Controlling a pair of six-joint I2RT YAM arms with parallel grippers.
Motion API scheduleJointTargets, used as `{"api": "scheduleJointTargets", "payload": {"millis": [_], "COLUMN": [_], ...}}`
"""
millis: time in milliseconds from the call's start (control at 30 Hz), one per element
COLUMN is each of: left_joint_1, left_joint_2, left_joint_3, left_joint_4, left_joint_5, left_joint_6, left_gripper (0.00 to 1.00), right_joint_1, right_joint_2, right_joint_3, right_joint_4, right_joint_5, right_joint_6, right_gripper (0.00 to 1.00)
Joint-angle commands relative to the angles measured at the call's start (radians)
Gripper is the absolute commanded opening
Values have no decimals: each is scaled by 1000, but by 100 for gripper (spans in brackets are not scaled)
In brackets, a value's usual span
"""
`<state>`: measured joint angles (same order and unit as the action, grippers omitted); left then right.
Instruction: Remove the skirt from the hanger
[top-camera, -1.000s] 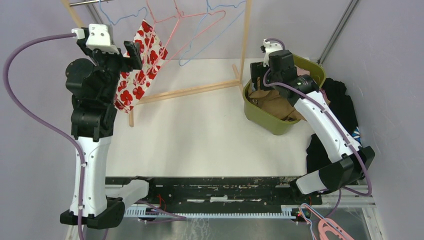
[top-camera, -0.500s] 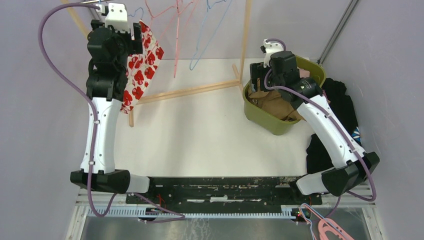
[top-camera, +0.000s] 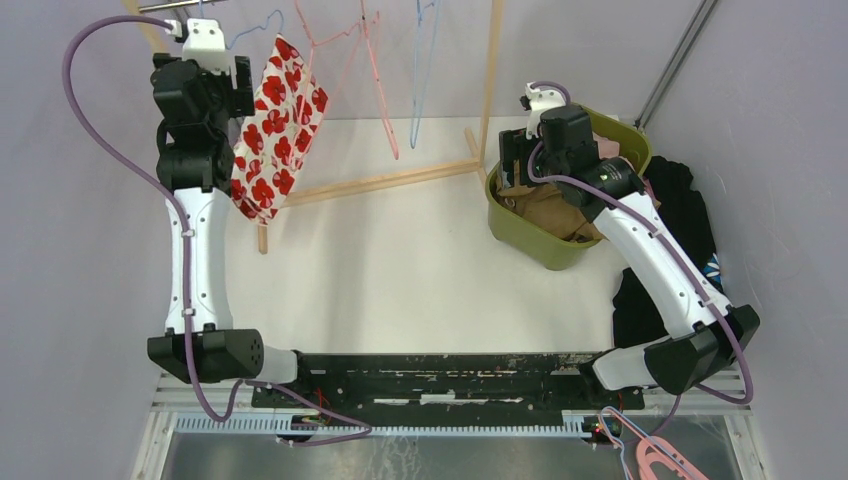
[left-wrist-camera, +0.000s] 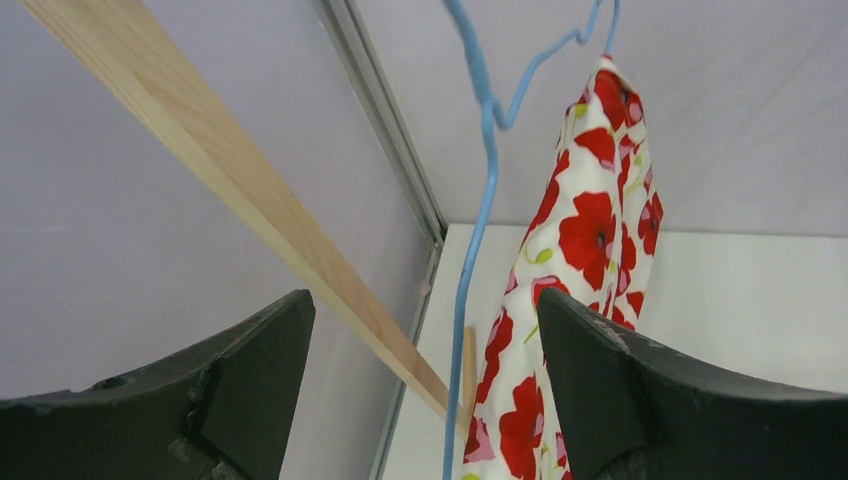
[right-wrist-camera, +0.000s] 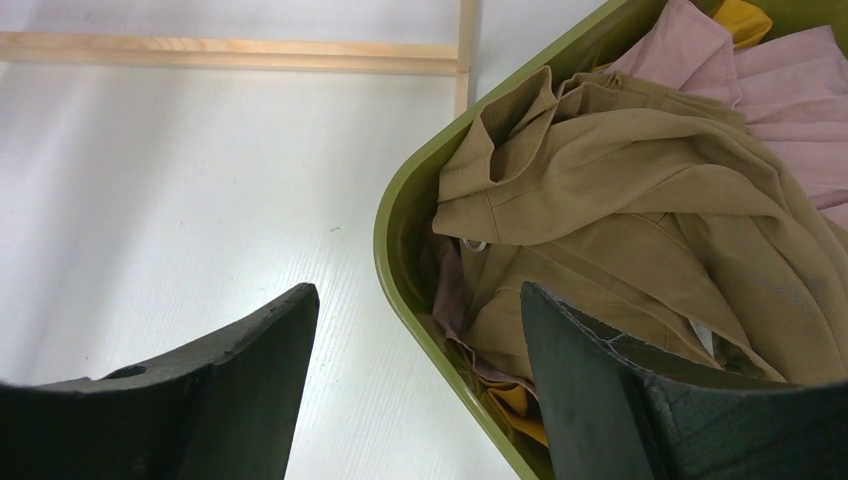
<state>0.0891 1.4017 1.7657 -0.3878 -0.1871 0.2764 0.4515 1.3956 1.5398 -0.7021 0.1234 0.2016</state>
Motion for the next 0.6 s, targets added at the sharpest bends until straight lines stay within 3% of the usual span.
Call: {"api": "scheduleJointTargets", "payload": {"millis": [0,267,467,567], "left_joint_1": [65,70,71,71], "left_joint_2": [3,35,51,53], "left_joint_3": [-52,-49,-49,-68], "left_joint_4": [69,82,75,69], "left_joint_5": [165,388,436,423], "left_joint_6": [-84,-156,-193,-197], "left_gripper": [89,85,50,41], "right_joint_1": [5,6,5,5], "right_joint_2": [-19,-16,-13,-13], "right_joint_3": [11,-4,-20,-21], "right_joint_4": [44,53,58,54], "right_joint_5": [-13,-10,-11,-9], "right_joint_6": [2,7,8,3], "right_gripper": [80,80,79,79]}}
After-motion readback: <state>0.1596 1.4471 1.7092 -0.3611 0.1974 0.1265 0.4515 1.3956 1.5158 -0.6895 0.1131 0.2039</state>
